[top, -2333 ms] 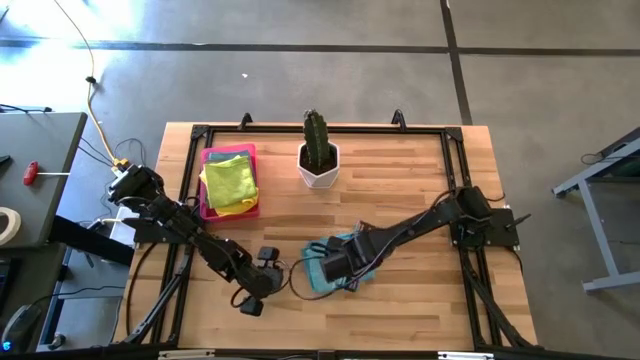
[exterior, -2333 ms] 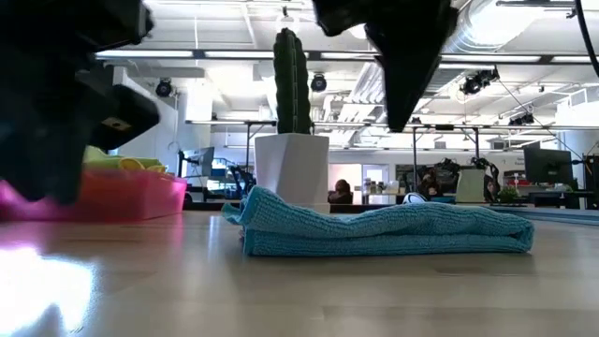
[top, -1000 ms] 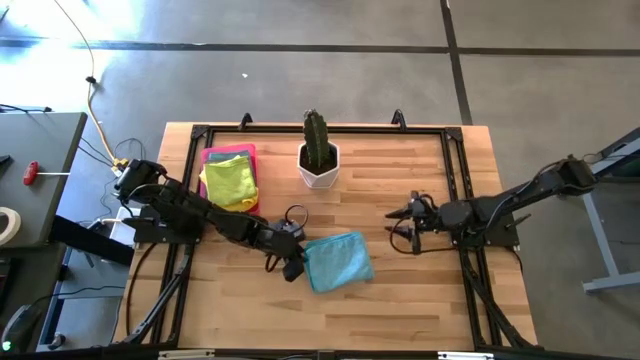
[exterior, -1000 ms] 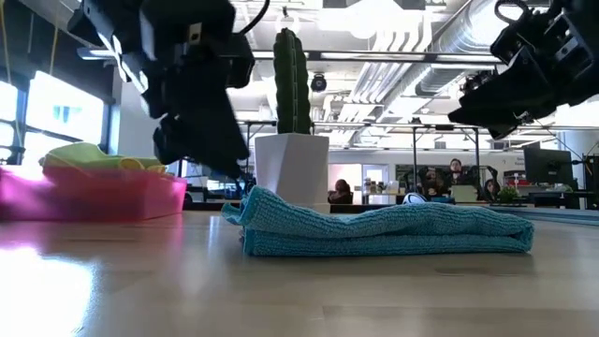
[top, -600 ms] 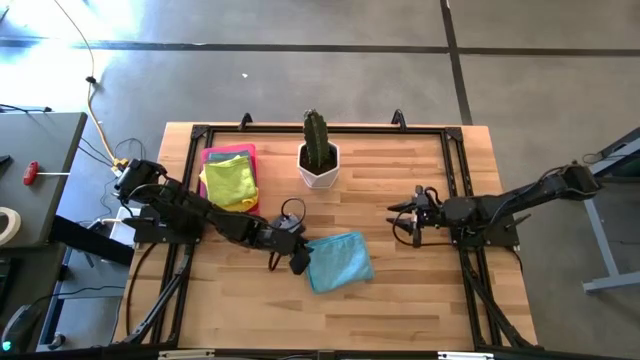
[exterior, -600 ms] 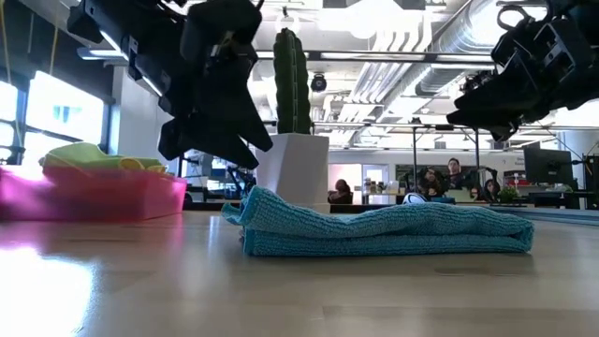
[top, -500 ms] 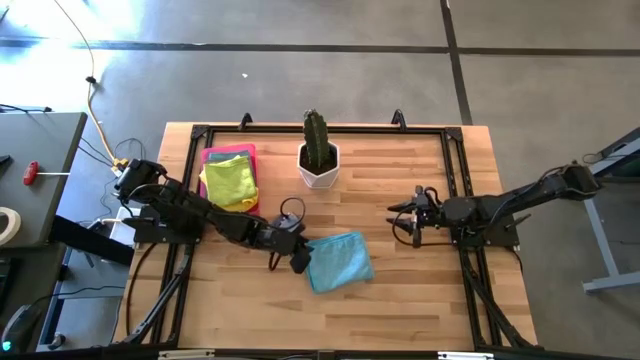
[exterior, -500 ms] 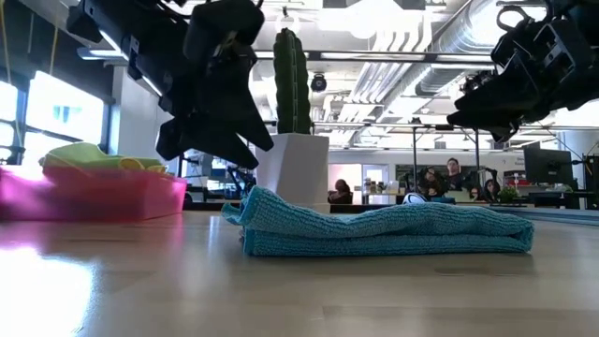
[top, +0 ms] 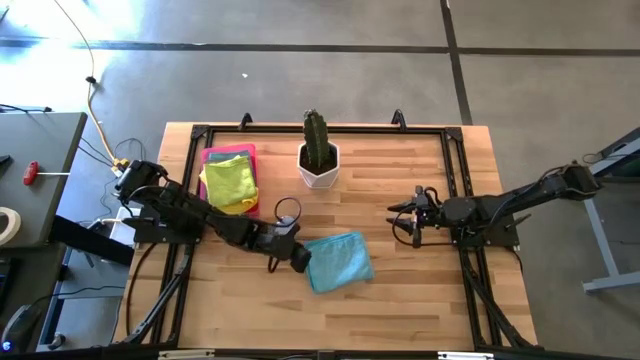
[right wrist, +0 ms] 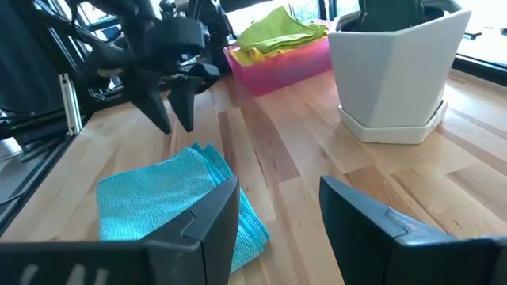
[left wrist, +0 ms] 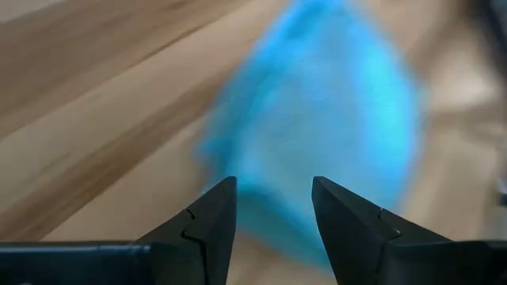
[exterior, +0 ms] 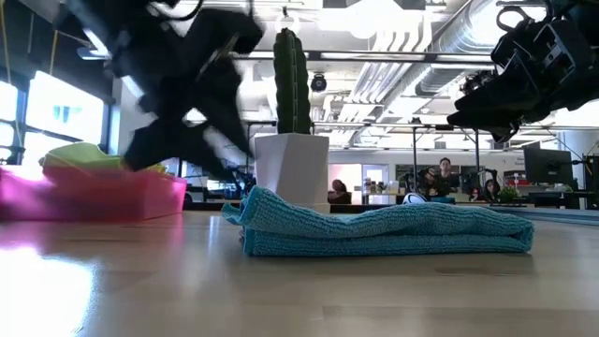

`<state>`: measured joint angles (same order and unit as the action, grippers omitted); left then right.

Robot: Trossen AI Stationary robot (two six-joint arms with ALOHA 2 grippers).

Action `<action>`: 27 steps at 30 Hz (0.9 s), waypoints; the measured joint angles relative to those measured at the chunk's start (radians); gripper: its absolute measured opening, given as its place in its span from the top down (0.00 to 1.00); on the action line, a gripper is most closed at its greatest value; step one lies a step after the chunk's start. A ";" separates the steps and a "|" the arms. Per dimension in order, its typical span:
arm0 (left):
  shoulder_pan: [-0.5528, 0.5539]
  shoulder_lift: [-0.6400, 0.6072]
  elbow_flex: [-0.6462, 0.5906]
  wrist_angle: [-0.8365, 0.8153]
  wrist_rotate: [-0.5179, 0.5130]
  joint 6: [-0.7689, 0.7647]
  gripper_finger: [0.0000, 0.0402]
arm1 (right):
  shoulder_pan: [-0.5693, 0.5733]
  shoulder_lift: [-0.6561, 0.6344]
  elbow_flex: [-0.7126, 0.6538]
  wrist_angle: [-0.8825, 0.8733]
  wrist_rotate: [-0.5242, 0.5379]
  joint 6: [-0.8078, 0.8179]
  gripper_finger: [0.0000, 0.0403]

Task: Fold microfiber towels
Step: Put the blue towel in the pink bin

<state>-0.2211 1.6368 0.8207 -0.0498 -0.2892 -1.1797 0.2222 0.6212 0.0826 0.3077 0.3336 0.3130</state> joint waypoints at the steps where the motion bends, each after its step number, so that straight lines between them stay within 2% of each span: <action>1: -0.010 0.001 -0.001 -0.051 -0.026 -0.052 0.61 | 0.000 0.000 0.000 0.000 0.000 0.000 0.58; 3: -0.026 0.003 -0.003 -0.105 -0.067 -0.190 0.59 | 0.000 0.000 0.000 -0.001 0.000 0.000 0.58; 5: -0.032 0.020 0.000 -0.088 -0.082 -0.297 0.57 | 0.000 0.000 0.000 -0.004 0.000 0.000 0.58; 18: -0.037 0.161 0.000 0.137 -0.066 -0.284 0.28 | 0.000 0.000 0.000 -0.042 0.000 0.000 0.58; 27: -0.028 0.264 0.004 0.327 -0.082 -0.255 0.26 | 0.000 0.000 0.000 -0.069 0.000 0.000 0.58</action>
<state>-0.2488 1.9011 0.8246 0.2771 -0.3710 -1.4345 0.2222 0.6216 0.0830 0.2389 0.3336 0.3130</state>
